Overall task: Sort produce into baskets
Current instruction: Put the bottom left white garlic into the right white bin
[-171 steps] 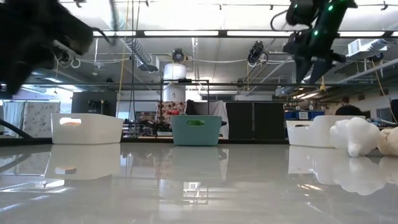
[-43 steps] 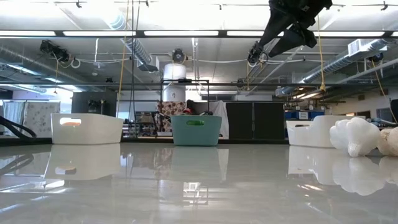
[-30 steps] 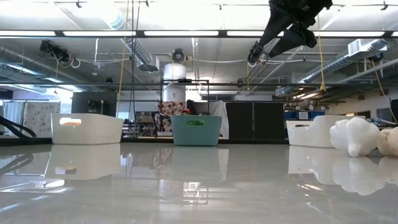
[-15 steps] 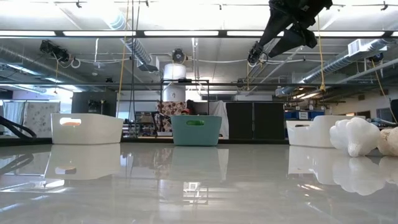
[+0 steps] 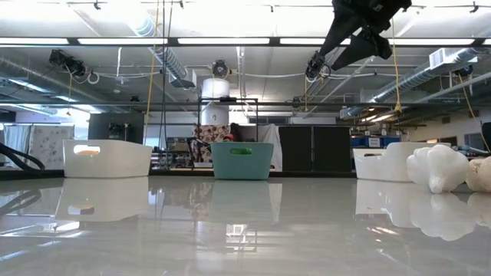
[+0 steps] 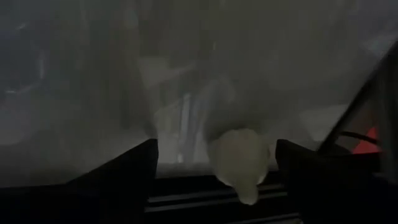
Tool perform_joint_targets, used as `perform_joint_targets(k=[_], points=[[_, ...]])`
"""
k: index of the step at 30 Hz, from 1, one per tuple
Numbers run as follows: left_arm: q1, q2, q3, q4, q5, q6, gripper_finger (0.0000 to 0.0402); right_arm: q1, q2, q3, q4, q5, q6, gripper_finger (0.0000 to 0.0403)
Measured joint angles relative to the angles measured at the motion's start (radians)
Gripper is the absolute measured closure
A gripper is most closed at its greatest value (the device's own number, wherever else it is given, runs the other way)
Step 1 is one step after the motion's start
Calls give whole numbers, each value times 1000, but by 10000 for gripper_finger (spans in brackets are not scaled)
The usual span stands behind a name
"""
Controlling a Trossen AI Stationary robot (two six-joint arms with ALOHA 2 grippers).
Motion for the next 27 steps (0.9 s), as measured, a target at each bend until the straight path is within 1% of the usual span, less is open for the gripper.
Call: perform_joint_targets(k=[3, 6, 11, 15, 18, 21, 27], points=[[-11, 29, 0, 3, 29, 13, 83, 4, 0, 0, 0, -1, 3, 159], [-27, 51, 3, 7, 51, 20, 104, 5, 0, 0, 0, -1, 3, 159], [-28, 59, 3, -14, 47, 0, 168, 5, 0, 0, 0, -5, 3, 159], [10, 48, 0, -29, 12, -38, 221, 5, 0, 0, 2, -6, 7, 159], [48, 36, -1, -25, -39, -53, 243, 5, 0, 0, 20, -20, 29, 159], [95, 20, 0, -22, -115, -50, 247, 6, 7, 0, 80, -84, 35, 159], [230, -76, 0, -18, -385, -24, 244, 18, 42, 0, 156, -198, 83, 159]])
